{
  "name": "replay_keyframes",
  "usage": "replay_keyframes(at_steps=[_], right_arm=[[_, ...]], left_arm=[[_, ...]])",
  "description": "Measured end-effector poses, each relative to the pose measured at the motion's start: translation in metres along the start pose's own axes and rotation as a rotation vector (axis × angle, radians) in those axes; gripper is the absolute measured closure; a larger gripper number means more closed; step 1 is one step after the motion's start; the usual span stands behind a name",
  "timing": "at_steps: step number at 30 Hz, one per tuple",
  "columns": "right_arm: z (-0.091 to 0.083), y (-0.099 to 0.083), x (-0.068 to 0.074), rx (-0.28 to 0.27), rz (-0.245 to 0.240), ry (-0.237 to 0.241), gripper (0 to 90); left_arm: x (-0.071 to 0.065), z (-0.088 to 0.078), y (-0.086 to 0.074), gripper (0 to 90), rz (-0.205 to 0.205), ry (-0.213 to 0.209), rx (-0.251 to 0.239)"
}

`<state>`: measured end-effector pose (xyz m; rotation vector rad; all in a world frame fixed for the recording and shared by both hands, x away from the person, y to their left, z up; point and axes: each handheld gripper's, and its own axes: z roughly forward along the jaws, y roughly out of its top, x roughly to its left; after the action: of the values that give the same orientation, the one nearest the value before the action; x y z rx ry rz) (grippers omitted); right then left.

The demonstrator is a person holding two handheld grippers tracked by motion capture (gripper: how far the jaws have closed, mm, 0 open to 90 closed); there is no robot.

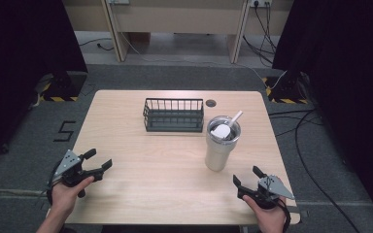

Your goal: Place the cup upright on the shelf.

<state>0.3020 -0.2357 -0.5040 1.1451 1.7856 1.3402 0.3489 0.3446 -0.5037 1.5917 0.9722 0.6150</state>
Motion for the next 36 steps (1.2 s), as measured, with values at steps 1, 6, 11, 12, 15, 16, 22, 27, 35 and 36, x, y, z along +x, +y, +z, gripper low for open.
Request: replay_keyframes(at_steps=[1,6,11,12,15,16,22,27,35,36], right_arm=[[0.001,0.001,0.001,-0.003,0.002,0.005,17.7],[0.003,0.005,0.007,-0.009,-0.011,0.022,17.7],[0.003,0.009,0.011,-0.019,-0.010,0.025,17.7],[0.003,0.009,0.011,-0.019,-0.010,0.025,17.7],[0.004,0.009,0.009,-0.019,-0.010,0.022,17.7],[0.004,0.009,0.009,-0.017,-0.006,0.020,17.6],[0.004,0.010,0.008,-0.021,-0.009,0.022,17.2],[0.011,0.016,0.011,-0.026,-0.025,0.044,16.9],[0.034,0.027,0.014,-0.029,-0.035,0.068,16.5],[0.037,0.028,0.014,-0.031,-0.029,0.073,16.4]], left_arm=[[0.000,0.000,0.000,14.6,0.002,0.000,0.000],[0.001,-0.001,-0.001,14.6,0.010,0.002,0.004],[-0.001,-0.001,-0.001,14.6,0.023,-0.009,-0.001],[-0.001,-0.001,-0.001,14.6,0.023,-0.009,-0.001],[-0.005,0.004,0.000,14.6,0.034,-0.028,0.003],[-0.006,0.005,0.000,14.6,0.036,-0.031,0.004],[-0.008,0.006,0.001,14.6,0.037,-0.037,0.000],[-0.009,0.006,0.001,14.6,0.036,-0.037,0.002],[-0.008,0.007,0.000,14.6,0.031,-0.039,0.003],[-0.008,0.007,0.000,14.6,0.031,-0.039,0.002]])
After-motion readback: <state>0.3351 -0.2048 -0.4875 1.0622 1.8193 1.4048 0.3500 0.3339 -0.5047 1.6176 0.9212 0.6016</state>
